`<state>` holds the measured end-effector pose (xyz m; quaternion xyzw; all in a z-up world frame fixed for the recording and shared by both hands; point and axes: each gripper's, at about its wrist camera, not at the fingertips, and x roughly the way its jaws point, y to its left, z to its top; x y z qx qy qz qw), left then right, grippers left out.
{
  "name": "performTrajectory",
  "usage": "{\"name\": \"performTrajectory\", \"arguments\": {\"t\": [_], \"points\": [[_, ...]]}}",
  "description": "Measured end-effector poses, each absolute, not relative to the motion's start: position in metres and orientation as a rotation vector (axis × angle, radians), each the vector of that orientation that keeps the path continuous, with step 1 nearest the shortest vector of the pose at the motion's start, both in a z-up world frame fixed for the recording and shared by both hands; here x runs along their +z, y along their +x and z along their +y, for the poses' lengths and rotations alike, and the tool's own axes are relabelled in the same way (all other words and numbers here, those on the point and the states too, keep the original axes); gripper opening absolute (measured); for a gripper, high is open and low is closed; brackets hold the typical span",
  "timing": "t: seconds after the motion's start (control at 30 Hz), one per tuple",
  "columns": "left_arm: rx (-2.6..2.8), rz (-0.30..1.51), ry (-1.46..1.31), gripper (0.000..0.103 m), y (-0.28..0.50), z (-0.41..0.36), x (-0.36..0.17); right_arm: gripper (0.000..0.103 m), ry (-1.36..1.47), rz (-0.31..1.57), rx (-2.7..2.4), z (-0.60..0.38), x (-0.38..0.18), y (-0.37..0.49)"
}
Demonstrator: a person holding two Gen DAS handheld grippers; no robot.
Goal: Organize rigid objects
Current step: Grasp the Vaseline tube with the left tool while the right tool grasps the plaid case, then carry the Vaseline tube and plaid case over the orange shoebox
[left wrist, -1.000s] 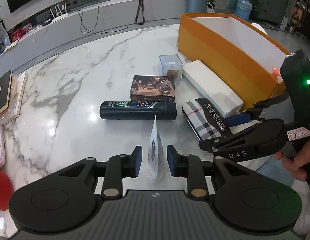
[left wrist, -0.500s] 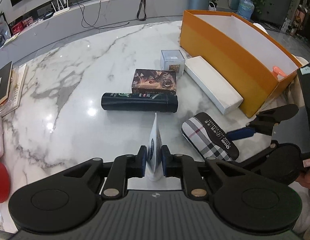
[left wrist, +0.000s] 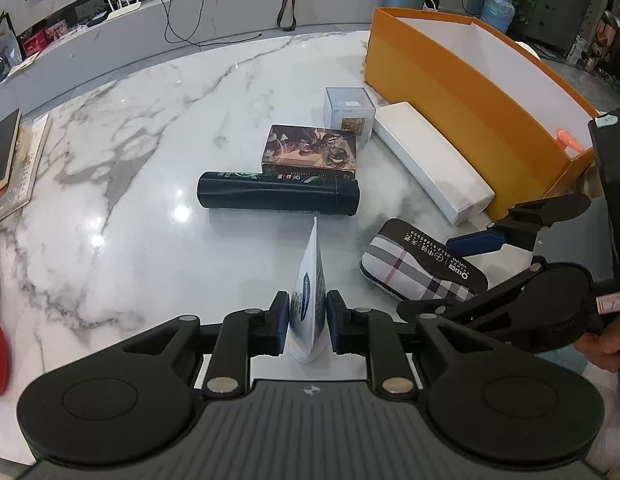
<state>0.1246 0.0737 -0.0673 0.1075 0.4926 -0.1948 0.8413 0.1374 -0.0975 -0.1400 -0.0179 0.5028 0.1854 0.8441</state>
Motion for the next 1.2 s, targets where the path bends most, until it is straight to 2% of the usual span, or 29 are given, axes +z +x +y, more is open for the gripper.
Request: {"name": "performTrajectory", "arguments": {"t": [0.17, 0.27, 0.57, 0.9, 1.2], "points": [[-0.408, 1.047, 0.231, 0.023, 0.125, 0.072, -0.069, 0.075, -0.122, 1.055, 0.375, -0.087, -0.141, 0.130], [-0.404, 1.047, 0.227, 0.021, 0.126, 0.072, -0.069, 0.066, -0.179, 1.034, 0.359, -0.083, -0.141, 0.126], [-0.390, 1.030, 0.230, 0.020, 0.119, 0.070, -0.058, 0.065, -0.123, 1.022, 0.389, -0.091, -0.130, 0.124], [-0.421, 0.949, 0.210, 0.020, 0.112, 0.053, -0.006, 0.064, 0.025, 0.919, 0.410, -0.121, -0.078, 0.113], [-0.512, 0.837, 0.211, 0.020, 0.126, -0.002, 0.045, 0.064, 0.093, 0.790, 0.352, -0.184, -0.009, 0.114]]}}
